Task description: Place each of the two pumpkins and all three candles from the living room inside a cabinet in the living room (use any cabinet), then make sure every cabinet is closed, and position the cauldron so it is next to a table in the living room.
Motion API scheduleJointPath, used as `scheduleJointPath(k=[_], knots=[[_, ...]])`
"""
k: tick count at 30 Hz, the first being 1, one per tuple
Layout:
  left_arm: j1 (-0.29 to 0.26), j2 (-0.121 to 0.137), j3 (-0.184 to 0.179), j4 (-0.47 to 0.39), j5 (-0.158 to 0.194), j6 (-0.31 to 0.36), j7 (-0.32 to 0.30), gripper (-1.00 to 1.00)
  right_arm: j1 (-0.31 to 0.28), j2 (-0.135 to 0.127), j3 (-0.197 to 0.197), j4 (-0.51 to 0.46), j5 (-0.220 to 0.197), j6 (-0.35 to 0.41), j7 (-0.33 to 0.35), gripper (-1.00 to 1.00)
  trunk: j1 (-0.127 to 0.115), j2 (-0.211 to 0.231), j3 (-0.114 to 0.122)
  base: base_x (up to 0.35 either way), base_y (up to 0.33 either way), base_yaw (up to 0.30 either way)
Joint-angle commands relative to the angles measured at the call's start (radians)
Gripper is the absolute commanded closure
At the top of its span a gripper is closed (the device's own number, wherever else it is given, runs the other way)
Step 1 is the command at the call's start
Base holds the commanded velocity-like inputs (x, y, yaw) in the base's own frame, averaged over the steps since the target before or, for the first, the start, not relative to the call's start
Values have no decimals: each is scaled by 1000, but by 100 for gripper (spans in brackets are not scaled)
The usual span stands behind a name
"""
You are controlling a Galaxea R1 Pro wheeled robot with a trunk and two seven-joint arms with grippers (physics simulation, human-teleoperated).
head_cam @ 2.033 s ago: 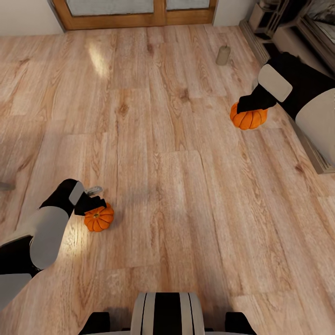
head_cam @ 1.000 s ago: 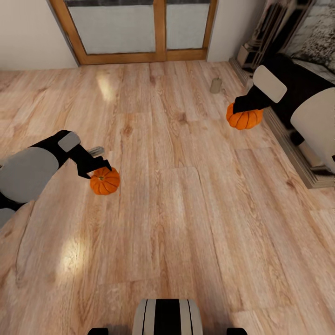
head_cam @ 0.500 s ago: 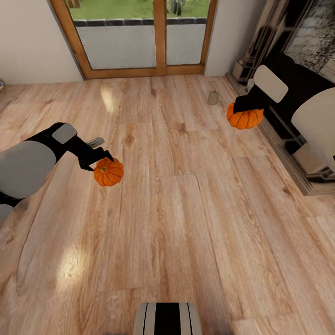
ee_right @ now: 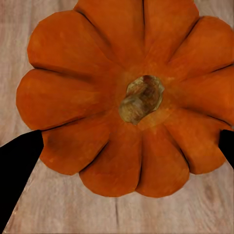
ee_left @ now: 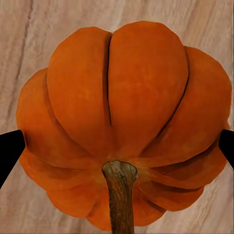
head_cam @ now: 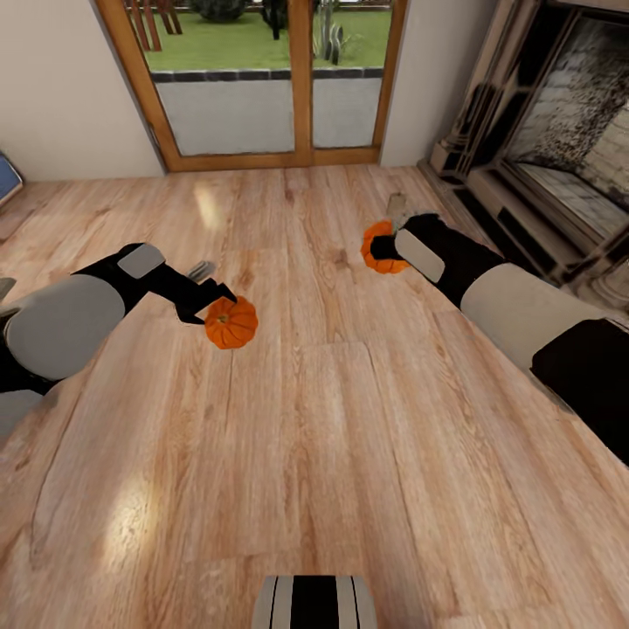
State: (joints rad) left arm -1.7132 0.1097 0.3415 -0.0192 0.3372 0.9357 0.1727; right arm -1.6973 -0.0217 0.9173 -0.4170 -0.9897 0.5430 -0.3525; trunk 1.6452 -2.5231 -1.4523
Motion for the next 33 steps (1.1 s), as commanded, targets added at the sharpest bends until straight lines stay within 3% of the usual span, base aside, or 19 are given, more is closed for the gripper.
scheduleJointPath(k=[1, 7, 8, 10, 15, 21, 33], knots=[[11, 0, 5, -1, 14, -20, -8, 100, 28, 21, 9, -3, 8, -50, -10, 100, -1, 0, 3, 0, 0, 0], [61, -19, 5, -1, 19, -88, -88, 100, 124, 96, 8, 44, 5, -216, -38, 100, -3, 1, 27, 0, 0, 0], [89, -30, 5, -1, 19, -140, -129, 100, 152, 124, 8, 69, 4, -287, -44, 100, -4, 2, 30, 0, 0, 0], [111, -39, 5, -1, 19, -208, -150, 100, 189, 140, 8, 81, 4, -334, -48, 100, -5, 2, 38, 0, 0, 0], [143, -44, 5, -1, 17, -243, -159, 100, 246, 147, 8, 98, 5, -387, -49, 100, -7, 3, 58, 0, 0, 0], [165, -46, 4, -1, 15, -251, -160, 100, 316, 156, 11, 143, 3, -607, -49, 100, -10, 5, 81, 0, 0, 0], [190, -48, 1, -1, -13, -262, -160, 100, 361, 158, 8, 152, 3, -632, -49, 100, -15, 7, 127, 0, 0, 0]])
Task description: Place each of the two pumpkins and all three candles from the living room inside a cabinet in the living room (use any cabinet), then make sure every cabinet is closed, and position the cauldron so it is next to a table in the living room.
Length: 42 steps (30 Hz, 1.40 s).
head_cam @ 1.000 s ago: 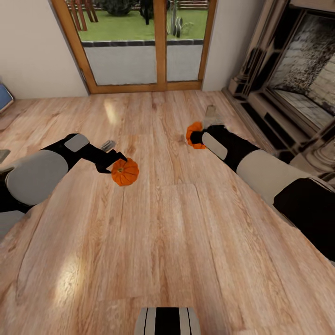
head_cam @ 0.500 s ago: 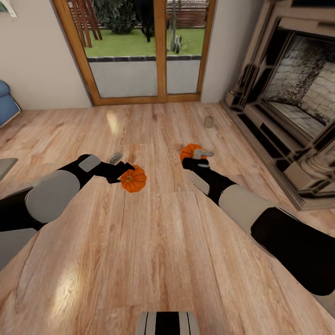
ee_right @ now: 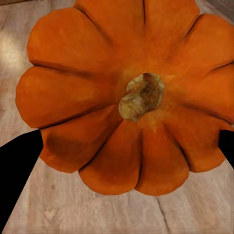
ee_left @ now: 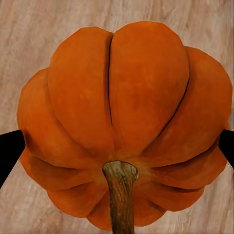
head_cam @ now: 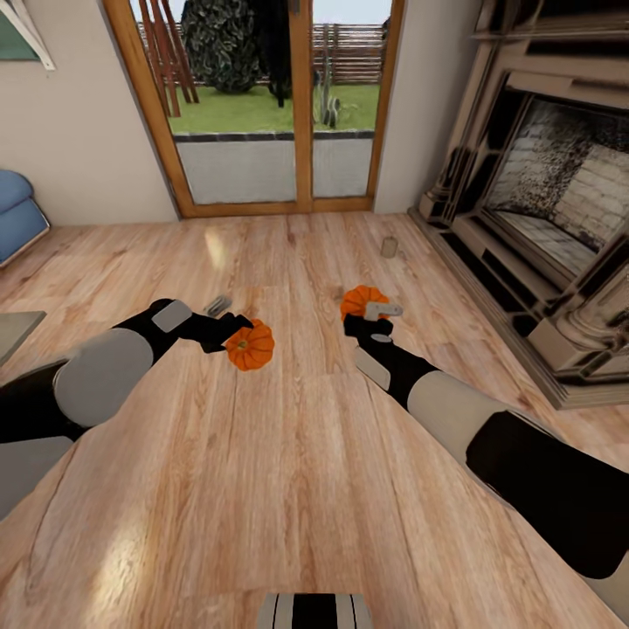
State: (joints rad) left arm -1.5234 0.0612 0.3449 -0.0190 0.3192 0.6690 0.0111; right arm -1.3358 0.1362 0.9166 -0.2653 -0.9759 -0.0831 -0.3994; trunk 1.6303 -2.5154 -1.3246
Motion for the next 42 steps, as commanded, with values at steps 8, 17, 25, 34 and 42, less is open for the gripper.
scheduleJointPath(k=[8, 17, 25, 34, 42], knots=[[98, -16, -3, -1, 5, -66, -27, 100, 66, 2, 10, 0, -9, -12, -3, 100, -4, 2, 30, 0, 0, 0], [148, -31, -3, -1, 5, -157, -56, 100, 80, 0, 9, 1, -9, -15, -2, 100, -8, 4, 65, 0, 0, 0], [249, -35, -3, -1, 7, -382, -56, 100, 104, -6, 9, 16, -9, -13, 3, 100, -11, 6, 96, 0, 0, 0], [403, -114, -1, -1, 12, -508, -54, 100, 251, -3, 14, 16, -1, -16, 6, 100, -15, 8, 131, 0, 0, 0], [492, -145, -1, -1, 15, -511, -54, 100, 294, -2, 15, 12, -3, -14, 23, 100, -19, 10, 162, 0, 0, 0]])
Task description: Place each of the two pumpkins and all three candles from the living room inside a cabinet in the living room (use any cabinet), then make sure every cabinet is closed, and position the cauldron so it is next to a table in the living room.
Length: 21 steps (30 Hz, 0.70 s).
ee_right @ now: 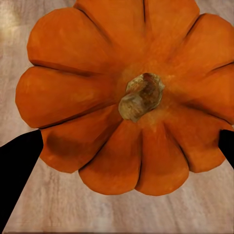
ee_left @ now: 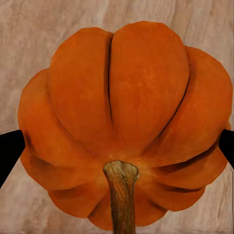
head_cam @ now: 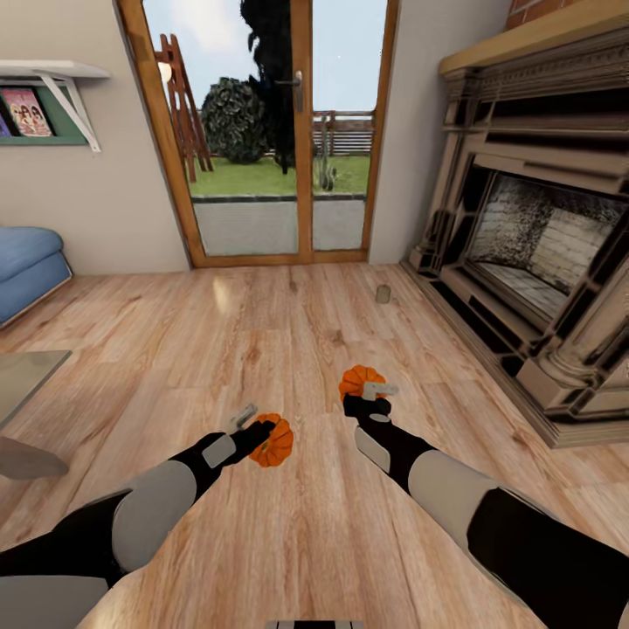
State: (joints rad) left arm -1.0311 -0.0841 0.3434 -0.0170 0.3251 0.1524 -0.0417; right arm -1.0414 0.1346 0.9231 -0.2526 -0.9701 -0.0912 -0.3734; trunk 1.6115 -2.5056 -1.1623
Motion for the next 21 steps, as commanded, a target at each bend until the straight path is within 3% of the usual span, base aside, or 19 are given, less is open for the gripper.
scheduleJointPath(k=[1, 14, 21], knots=[[4, -4, 0, -3, 9, 6, -2, 100, 2, 0, 8, 0, -10, -5, -3, 100, -1, 0, 3, 0, 0, 0], [18, -14, 0, -3, 9, 5, 3, 100, 34, 4, 10, -1, -13, -5, -1, 100, -7, 3, 54, 0, 0, 0], [42, -15, 0, -3, 9, -39, 10, 100, 51, 6, 12, -2, -12, -5, 4, 100, -10, 5, 81, 0, 0, 0]])
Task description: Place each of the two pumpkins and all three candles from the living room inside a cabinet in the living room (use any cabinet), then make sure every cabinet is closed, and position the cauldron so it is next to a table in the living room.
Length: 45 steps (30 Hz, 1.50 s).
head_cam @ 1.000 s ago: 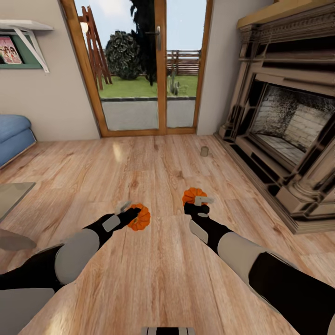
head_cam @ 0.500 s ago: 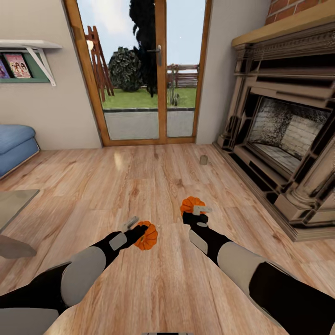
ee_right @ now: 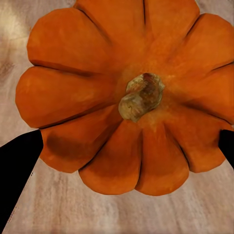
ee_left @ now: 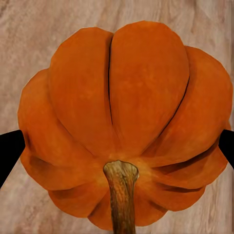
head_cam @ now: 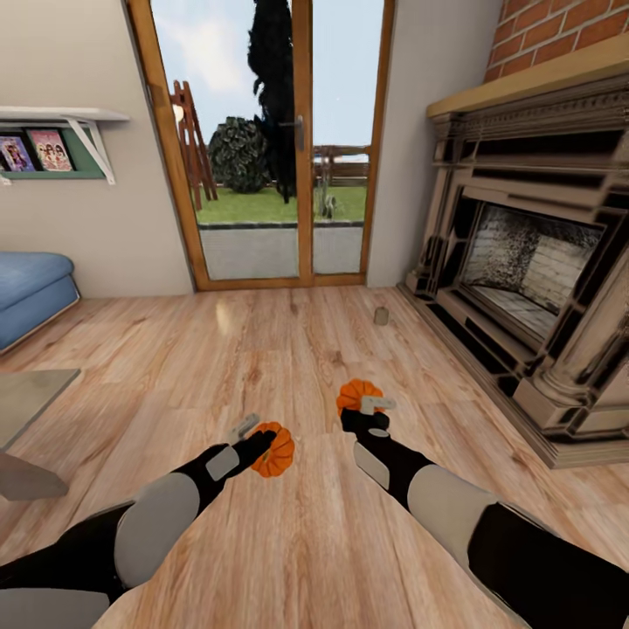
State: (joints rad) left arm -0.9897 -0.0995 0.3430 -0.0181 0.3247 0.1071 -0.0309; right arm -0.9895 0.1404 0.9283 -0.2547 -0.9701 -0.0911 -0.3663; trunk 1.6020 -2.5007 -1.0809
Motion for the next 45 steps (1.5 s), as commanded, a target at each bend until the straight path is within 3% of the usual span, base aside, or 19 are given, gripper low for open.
scheduleJointPath(k=[1, 4, 15, 20, 24, 28, 32, 45], knots=[[1, 0, 1, -2, 9, 6, -1, 100, 0, 0, 7, 0, -12, -6, 2, 100, -1, 0, 3, 0, 0, 0], [2, -2, 1, -2, 9, 5, -1, 100, 1, 0, 7, 0, -12, -6, 14, 100, -2, 1, 15, 0, 0, 0], [5, -7, -1, -2, 1, -22, -5, 100, 17, 0, 3, 6, -14, -9, 14, 100, -44, 78, 49, 0, 0, 0], [5, 2, -21, -2, -117, -24, -11, 100, 17, -1, 1, -3, -11, -12, 14, 100, -63, 113, 65, 0, 0, 0], [9, 10, -23, -2, -143, -31, -20, 100, 17, -1, 0, -10, -11, -29, 14, 100, -79, 141, 77, 0, 0, 0], [29, 37, -24, -2, -150, -51, -23, 100, 19, -5, -1, -5, -14, -35, 13, 100, -94, 169, 90, 0, 0, 0], [37, 47, -24, -2, -151, -55, -20, 100, 66, -6, -2, 3, -14, -36, 13, 100, -109, 197, 102, 0, 0, 0], [65, 48, -25, -2, -151, -54, -14, 100, 86, -2, -2, 12, -16, -38, 13, 100, -159, 288, 143, 0, 0, 0]])
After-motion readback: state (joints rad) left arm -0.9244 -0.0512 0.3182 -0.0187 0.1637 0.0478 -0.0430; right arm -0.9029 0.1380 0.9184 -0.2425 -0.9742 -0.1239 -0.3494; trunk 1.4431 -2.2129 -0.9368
